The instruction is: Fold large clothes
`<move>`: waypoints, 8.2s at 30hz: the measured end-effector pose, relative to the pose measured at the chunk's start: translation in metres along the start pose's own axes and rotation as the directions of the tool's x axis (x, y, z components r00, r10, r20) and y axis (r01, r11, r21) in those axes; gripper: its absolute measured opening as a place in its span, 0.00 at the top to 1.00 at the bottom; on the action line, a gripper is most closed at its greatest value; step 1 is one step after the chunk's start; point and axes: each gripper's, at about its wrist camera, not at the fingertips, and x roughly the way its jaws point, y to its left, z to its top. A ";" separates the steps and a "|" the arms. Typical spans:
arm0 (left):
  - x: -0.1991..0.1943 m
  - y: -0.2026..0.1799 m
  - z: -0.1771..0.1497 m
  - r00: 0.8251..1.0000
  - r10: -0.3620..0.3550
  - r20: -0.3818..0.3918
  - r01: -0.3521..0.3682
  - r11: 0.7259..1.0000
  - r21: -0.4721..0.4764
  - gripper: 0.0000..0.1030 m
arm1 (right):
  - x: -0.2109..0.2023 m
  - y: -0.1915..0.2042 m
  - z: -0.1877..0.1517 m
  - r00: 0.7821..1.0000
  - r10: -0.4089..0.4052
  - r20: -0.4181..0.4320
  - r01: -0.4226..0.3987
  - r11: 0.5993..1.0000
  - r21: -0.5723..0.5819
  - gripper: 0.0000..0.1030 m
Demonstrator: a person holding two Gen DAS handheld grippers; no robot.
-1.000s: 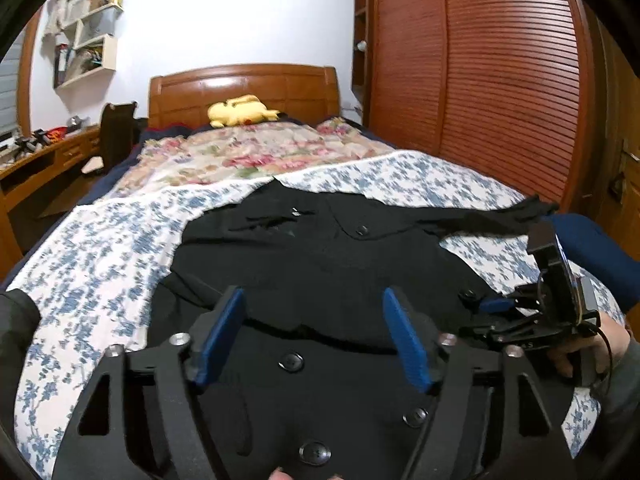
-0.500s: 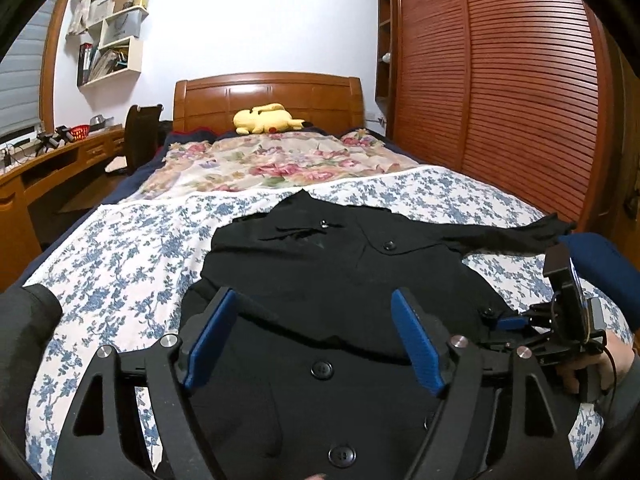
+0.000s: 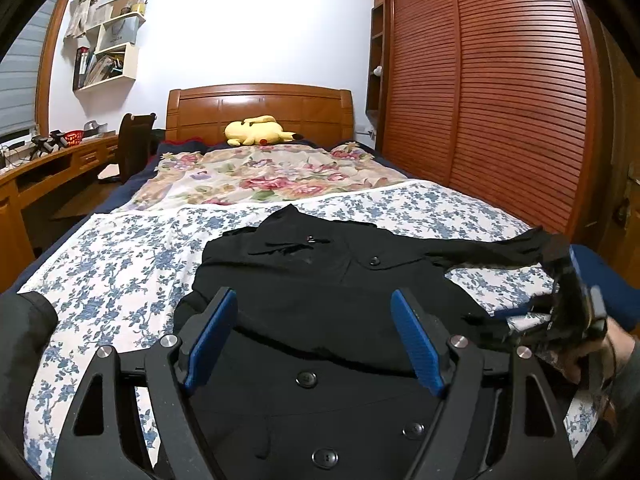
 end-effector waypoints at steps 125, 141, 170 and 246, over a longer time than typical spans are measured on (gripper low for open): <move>-0.054 0.072 -0.025 0.998 0.048 -0.041 -0.049 0.999 -0.023 0.23 | -0.083 0.073 -0.018 0.992 0.070 0.109 -0.054 0.988 -0.145 0.73; -0.069 0.101 -0.034 0.995 0.092 -0.034 -0.093 0.995 -0.044 0.23 | -0.015 0.091 0.019 0.992 0.069 0.109 -0.054 0.989 -0.137 0.47; -0.081 0.128 -0.040 0.992 0.118 -0.036 -0.120 0.991 -0.063 0.23 | 0.092 0.160 0.036 0.987 0.163 -0.005 -0.162 0.977 -0.137 0.93; -0.008 -0.093 -0.080 0.927 -0.245 -0.285 0.286 0.952 0.112 0.23 | -0.029 0.019 -0.115 0.977 -0.185 0.110 0.161 0.967 0.199 0.61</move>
